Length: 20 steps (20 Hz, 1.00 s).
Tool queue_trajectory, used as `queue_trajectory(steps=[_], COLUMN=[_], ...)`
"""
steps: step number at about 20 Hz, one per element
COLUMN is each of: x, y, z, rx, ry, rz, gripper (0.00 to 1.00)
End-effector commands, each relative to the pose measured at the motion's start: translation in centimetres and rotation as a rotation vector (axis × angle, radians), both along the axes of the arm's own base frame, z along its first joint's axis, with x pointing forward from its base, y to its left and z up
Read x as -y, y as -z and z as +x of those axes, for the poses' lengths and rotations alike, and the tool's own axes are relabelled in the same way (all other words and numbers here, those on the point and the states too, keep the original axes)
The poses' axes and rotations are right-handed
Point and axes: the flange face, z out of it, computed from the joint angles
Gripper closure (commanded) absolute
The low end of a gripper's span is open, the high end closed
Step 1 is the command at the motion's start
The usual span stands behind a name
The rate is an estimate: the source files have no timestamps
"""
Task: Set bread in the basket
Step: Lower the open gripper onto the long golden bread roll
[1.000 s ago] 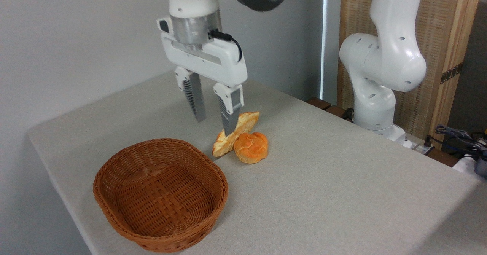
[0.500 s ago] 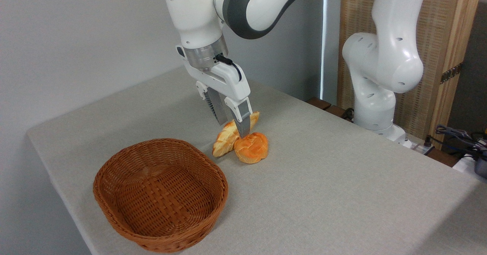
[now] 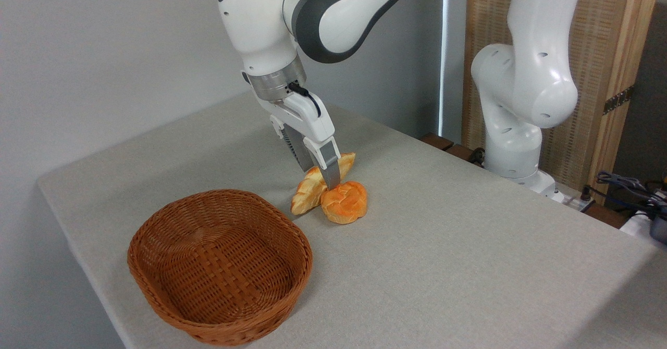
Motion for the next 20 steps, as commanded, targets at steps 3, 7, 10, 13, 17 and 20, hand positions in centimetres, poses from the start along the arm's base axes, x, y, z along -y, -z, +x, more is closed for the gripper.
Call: queue_trajectory(steps=[3,7,10,13,17,20], x=[0.11,-0.02,0.0,0.0,-0.01,-0.01], y=[-0.19,-0.19,-0.26,-0.32,-0.45,-0.57], z=[0.01,0.06,0.09,0.12,0.12,0.1], rx=[0.007,0.007,0.008,0.01,0.012,0.011], ry=[0.005,0.002,0.002,0.004,0.002,0.003], rz=[-0.015,-0.015,-0.017,-0.017,-0.017,-0.017], gripper=[1.0,1.0,1.0,1.0,1.0,1.0])
